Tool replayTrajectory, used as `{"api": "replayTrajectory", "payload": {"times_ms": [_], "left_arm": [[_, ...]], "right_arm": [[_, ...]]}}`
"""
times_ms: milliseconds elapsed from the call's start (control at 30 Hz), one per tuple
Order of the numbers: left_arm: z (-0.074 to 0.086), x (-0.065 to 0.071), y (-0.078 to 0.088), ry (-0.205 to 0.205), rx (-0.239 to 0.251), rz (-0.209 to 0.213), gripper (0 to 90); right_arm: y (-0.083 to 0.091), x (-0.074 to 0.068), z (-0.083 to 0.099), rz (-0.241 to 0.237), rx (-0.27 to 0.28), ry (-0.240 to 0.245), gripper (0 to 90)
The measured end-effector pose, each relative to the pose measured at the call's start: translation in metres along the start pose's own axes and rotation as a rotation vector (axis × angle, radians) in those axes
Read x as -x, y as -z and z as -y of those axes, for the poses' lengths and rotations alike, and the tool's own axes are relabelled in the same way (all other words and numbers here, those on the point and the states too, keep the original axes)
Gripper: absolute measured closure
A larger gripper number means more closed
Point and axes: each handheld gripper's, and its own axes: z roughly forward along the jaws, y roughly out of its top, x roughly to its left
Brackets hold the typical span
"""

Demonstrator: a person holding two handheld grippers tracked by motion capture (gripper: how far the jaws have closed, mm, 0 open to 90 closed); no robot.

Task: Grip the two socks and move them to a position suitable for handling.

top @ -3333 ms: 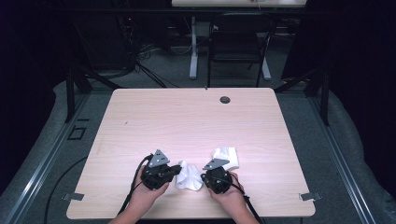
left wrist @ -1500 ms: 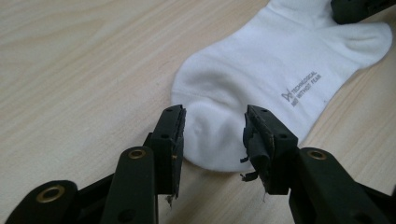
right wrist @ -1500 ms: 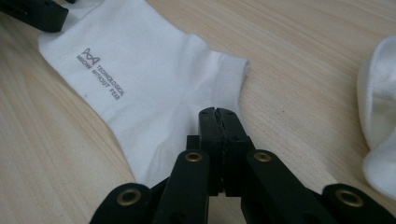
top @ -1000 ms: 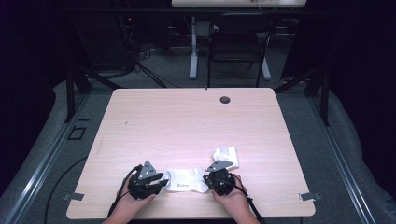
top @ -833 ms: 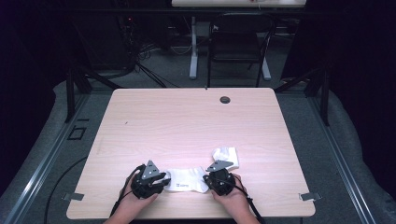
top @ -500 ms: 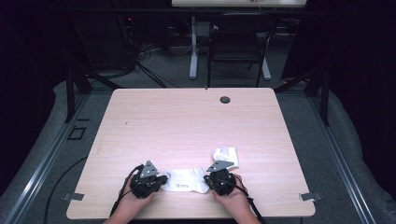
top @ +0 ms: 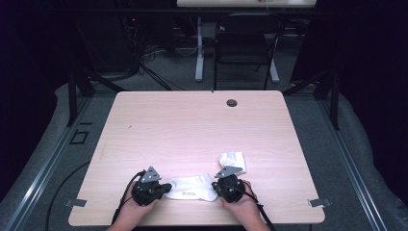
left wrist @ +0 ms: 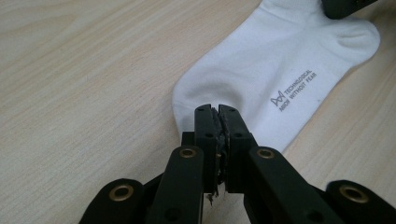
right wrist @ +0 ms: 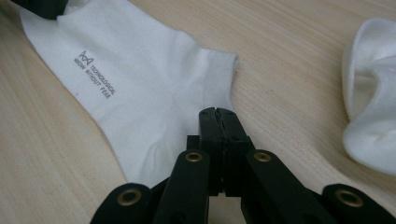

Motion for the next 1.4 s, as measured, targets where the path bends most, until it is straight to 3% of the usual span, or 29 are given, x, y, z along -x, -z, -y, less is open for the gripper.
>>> {"api": "replayTrajectory", "payload": {"times_ms": [333, 467, 567, 733, 867, 1067, 1167, 1400], "left_arm": [[0.001, 0.002, -0.001, 0.004, 0.002, 0.004, 83.7], [0.000, 0.003, 0.002, 0.002, 0.021, -0.003, 75.0], [-0.003, 0.001, 0.009, 0.005, 0.073, -0.015, 68.1], [-0.005, -0.004, 0.013, 0.028, 0.098, -0.024, 62.3], [-0.005, -0.011, 0.013, 0.038, 0.112, -0.031, 59.6], [-0.006, -0.014, 0.011, 0.044, 0.113, -0.031, 58.1], [-0.007, -0.015, 0.012, 0.041, 0.113, -0.036, 58.2], [-0.007, -0.017, 0.013, 0.038, 0.119, -0.042, 58.3]], "right_arm": [[0.000, 0.000, 0.000, 0.000, 0.000, -0.001, 90.0], [0.002, -0.002, -0.001, 0.002, -0.004, -0.012, 86.8], [0.014, -0.001, -0.005, 0.010, 0.053, 0.011, 81.2], [0.023, 0.007, -0.005, 0.048, 0.093, -0.006, 78.9], [0.030, 0.023, -0.005, 0.082, 0.134, -0.078, 77.3], [0.033, 0.037, -0.007, 0.135, 0.146, -0.133, 75.0], [0.029, 0.050, -0.011, 0.179, 0.142, -0.187, 78.5], [0.022, 0.063, -0.019, 0.237, 0.126, -0.219, 79.9]]}}
